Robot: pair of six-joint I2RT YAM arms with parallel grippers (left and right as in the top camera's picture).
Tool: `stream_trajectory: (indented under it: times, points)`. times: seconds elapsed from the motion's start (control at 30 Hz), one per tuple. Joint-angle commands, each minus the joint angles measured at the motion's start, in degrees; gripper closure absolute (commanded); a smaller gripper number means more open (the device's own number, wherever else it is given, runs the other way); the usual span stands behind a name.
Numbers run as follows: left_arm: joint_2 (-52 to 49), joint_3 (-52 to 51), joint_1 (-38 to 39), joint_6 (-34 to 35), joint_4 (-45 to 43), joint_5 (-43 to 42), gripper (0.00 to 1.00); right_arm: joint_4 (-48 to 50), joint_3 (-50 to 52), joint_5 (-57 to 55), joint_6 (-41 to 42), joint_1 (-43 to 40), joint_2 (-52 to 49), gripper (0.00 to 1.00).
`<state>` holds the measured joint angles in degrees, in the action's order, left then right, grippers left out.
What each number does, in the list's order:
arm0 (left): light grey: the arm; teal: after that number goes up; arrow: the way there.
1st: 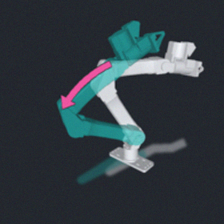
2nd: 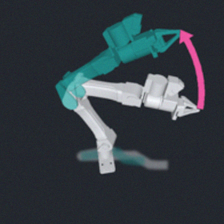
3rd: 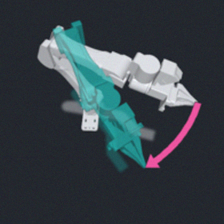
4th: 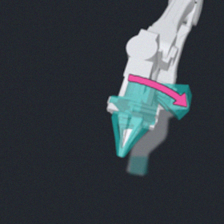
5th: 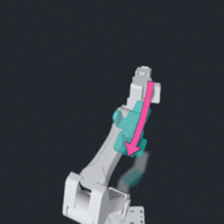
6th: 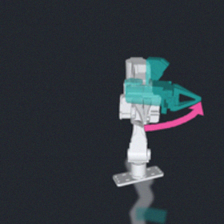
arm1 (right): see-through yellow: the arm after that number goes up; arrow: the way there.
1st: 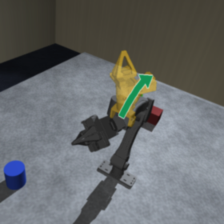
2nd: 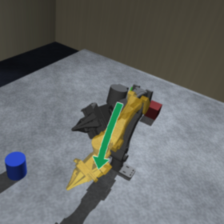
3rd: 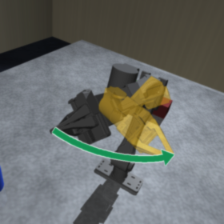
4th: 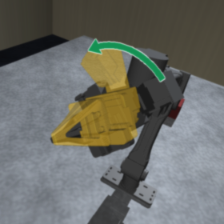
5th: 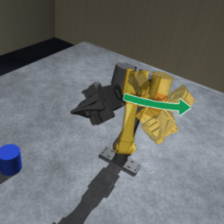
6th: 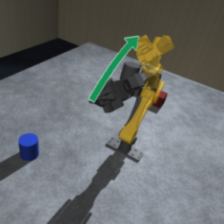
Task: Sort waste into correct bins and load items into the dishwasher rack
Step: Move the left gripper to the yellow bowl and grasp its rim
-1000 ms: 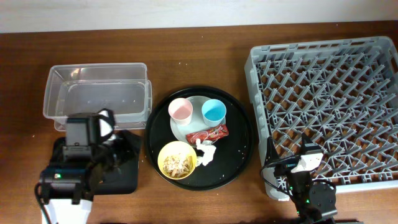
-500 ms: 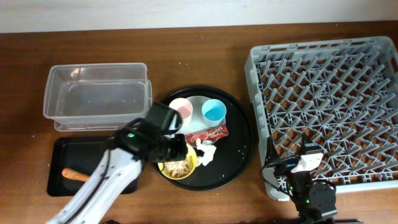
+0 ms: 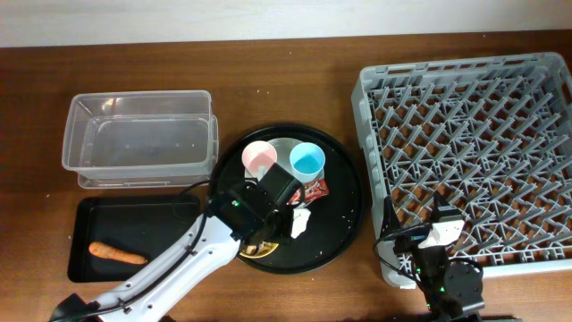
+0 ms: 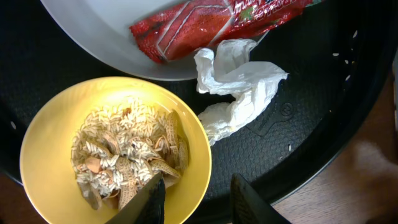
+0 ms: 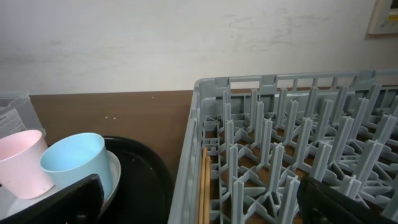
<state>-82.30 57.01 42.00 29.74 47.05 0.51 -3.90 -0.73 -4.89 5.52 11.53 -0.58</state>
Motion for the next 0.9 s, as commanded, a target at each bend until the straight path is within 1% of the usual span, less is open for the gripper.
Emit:
stream_trajectory:
  times: [0.0, 0.37, 0.7, 0.87]
  points:
    - [-0.7, 0.3, 0.4, -0.8, -0.5, 1.5, 0.66, -0.3, 0.4, 0.2, -0.4, -0.3, 0.3, 0.02]
    - [-6.1, 0.3, 0.4, -0.7, -1.3, -0.1, 0.66, -0.3, 0.4, 0.2, -0.4, -0.3, 0.3, 0.02]
    - [-6.3, -0.2, 0.4, -0.7, -2.1, -0.3, 0.67, -0.3, 0.4, 0.1, -0.4, -0.3, 0.3, 0.02]
    - [-7.9, -0.8, 2.6, -0.7, -4.0, -0.1, 0.66, -0.3, 0.4, 0.2, -0.4, -0.3, 0.3, 0.02]
